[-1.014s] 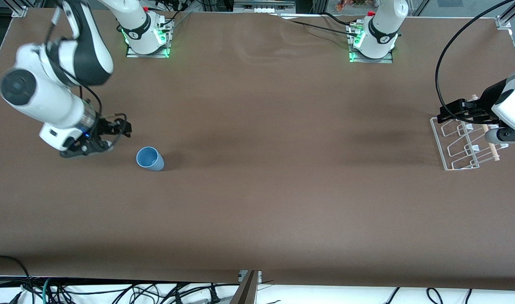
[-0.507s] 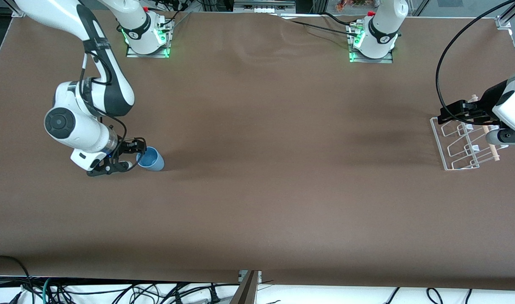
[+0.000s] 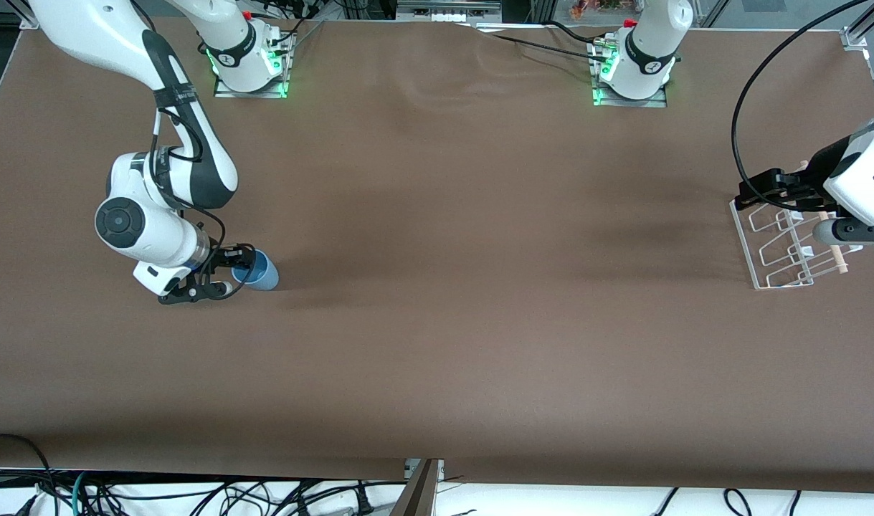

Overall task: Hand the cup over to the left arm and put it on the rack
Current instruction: 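Lower the right gripper over the blue cup and close on it, then lift the cup with the right gripper while the left gripper approaches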

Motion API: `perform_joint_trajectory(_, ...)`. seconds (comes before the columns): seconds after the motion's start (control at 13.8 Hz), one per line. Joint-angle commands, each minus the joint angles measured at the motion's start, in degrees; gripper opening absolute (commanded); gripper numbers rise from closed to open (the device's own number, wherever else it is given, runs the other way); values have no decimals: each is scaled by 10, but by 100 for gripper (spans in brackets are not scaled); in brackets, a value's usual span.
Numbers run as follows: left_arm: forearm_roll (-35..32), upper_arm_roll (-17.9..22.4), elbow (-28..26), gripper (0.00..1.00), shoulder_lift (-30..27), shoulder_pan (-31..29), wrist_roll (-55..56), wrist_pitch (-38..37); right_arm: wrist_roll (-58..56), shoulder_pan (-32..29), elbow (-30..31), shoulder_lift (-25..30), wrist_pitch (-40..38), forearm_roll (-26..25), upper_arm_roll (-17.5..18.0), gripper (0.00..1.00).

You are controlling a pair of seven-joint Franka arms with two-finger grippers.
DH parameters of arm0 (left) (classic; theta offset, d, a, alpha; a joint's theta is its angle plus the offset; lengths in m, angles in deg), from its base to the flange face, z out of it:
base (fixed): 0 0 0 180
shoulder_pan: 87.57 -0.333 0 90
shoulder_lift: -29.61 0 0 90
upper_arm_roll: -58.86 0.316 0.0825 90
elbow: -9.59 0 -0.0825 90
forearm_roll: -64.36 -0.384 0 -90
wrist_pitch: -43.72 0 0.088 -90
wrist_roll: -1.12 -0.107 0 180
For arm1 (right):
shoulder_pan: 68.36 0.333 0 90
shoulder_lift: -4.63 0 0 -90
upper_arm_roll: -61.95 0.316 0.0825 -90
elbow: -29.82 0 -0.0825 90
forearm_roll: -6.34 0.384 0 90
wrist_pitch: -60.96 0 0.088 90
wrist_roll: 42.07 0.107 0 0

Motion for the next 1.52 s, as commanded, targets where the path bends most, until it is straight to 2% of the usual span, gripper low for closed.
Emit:
perform_joint_trajectory(0.0,-4,1,21,100,9,8,2,-7,11,1,-1,-12,9,6,1,44)
perform_joint_trajectory(0.29,2,2,21,100,16,4,2,-7,12,1,-3,-17,4,32,1,0)
perform_joint_trajectory(0.51,1,1,19,100,15,9,1,-7,26,0,-26,-16,-21,36,2,0)
perform_joint_trajectory(0.65,2,1,14,100,14,14,0,-7,69,5,-84,-16,-111,38,4,0)
perform_joint_trajectory(0.72,-2,1,14,100,16,18,1,-6,85,11,-114,-16,-157,56,7,0)
perform_joint_trajectory(0.87,6,1,8,100,16,16,-8,-6,88,13,-166,-17,-235,152,9,0)
perform_joint_trajectory(1.01,54,2,10,100,16,11,-91,-4,161,33,-202,-21,-276,265,11,0)
perform_joint_trajectory(1.16,92,2,10,100,16,11,-177,1,292,51,-237,-32,-283,347,26,0)
perform_joint_trajectory(1.3,157,2,9,100,16,11,-288,6,426,68,-292,-62,-275,466,39,0)
perform_joint_trajectory(1.45,170,1,7,100,23,20,-438,23,527,95,-340,-82,-265,540,40,0)
